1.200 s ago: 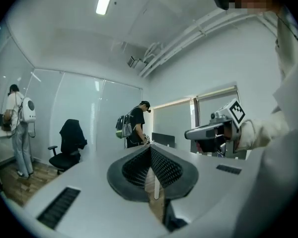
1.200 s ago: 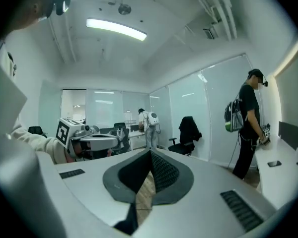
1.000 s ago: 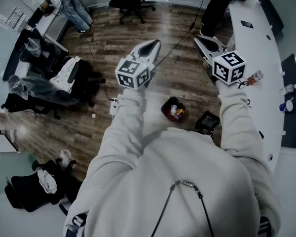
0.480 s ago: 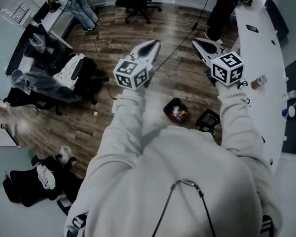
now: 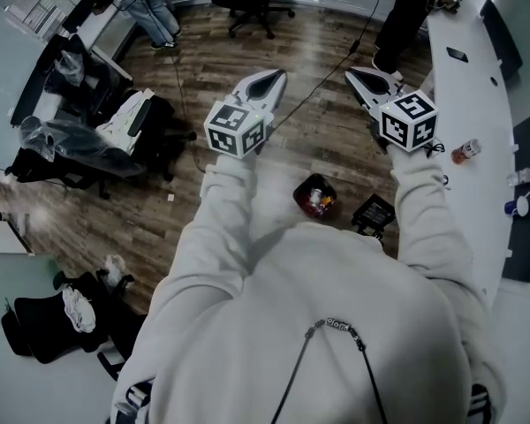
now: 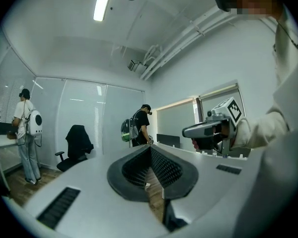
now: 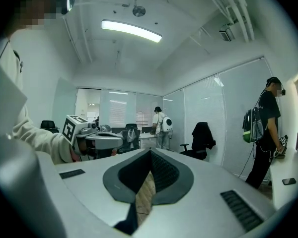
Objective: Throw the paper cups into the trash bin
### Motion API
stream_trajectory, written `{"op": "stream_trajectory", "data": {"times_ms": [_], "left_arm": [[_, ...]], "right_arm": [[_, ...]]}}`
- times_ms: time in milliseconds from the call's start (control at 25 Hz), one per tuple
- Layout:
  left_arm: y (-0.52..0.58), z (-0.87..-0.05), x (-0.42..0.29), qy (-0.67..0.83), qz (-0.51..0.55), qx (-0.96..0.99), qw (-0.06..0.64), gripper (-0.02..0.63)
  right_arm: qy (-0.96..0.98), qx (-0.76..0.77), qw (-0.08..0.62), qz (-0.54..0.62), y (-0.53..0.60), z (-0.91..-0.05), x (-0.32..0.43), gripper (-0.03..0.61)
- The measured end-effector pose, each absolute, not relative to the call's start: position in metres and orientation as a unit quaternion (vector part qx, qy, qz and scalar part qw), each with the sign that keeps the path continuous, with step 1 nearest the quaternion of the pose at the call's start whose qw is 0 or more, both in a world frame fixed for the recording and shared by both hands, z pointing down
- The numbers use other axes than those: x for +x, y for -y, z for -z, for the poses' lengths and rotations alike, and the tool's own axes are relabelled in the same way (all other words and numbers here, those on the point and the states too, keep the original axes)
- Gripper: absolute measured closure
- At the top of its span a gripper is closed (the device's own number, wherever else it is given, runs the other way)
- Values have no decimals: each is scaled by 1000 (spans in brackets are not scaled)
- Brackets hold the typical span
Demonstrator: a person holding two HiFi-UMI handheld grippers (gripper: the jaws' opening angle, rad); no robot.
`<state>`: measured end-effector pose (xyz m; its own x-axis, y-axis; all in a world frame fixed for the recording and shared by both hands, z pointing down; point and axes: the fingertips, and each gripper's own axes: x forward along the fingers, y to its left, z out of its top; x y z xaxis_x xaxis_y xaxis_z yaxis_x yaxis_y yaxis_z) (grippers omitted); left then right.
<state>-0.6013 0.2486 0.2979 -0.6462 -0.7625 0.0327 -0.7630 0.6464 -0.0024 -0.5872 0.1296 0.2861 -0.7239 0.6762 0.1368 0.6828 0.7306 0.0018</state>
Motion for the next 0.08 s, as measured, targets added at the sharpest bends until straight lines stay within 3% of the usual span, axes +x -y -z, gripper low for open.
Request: {"op": "stream_trajectory", "data": {"times_ms": [80], "left_arm": [[-250, -306, -601, 907, -20, 419, 22, 615]], "right_arm": [[927, -367, 66, 24, -127, -289, -588, 560]]}}
